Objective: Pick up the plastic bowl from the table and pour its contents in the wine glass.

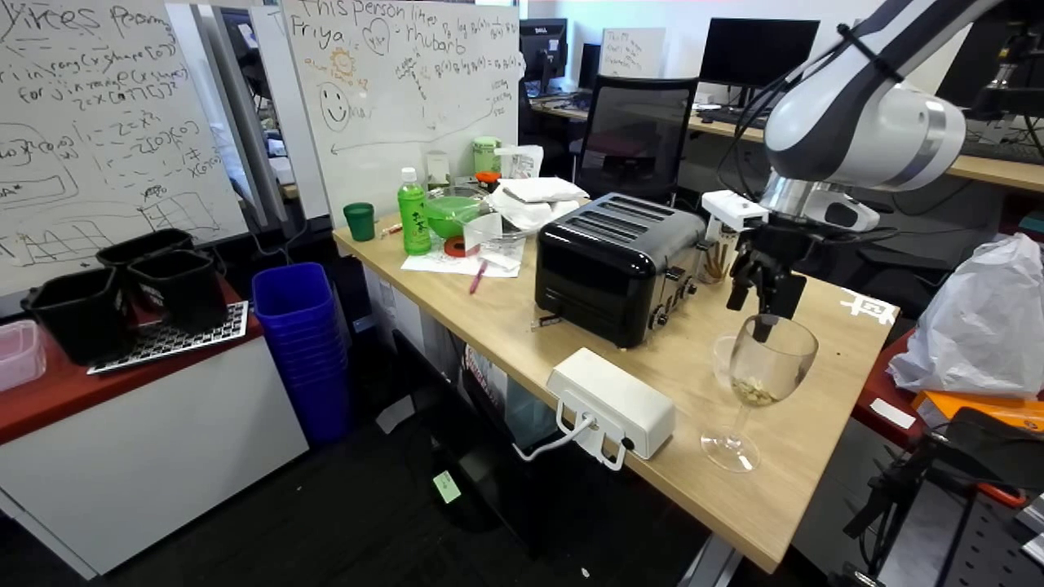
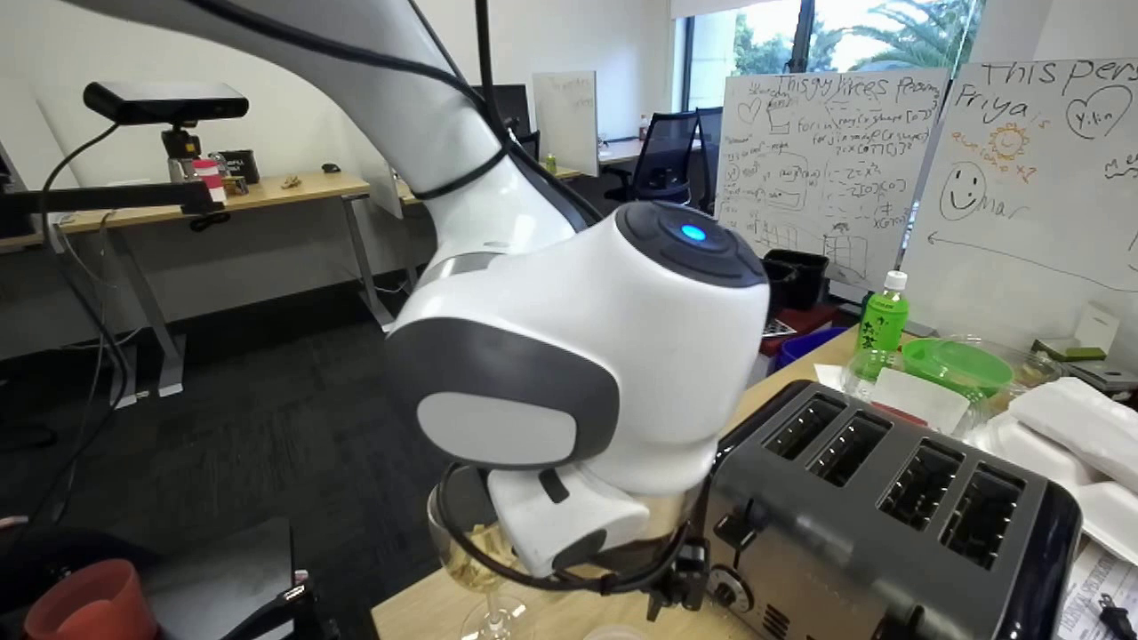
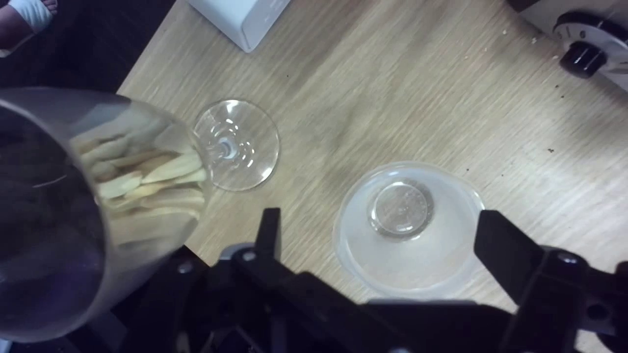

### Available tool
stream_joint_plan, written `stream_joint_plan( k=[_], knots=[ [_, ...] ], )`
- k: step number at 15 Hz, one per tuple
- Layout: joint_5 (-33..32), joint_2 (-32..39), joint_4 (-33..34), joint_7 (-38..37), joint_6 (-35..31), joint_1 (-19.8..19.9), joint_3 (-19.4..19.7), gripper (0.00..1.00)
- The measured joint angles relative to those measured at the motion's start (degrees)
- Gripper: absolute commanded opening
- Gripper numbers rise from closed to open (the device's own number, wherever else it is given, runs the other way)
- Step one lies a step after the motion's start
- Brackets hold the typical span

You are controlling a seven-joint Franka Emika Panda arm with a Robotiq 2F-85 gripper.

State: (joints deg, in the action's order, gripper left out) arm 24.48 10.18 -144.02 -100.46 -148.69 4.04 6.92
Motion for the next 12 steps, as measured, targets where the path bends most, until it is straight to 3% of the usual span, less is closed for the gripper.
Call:
stream_joint_plan(
  k=[6, 12],
  knots=[
    [-0.59, -6.51, -4.43, 1.2, -0.99, -0.71, -0.65, 1.0],
    [-0.61, -6.83, -4.92, 1.42, -1.64, -0.72, -0.65, 1.0]
  ],
)
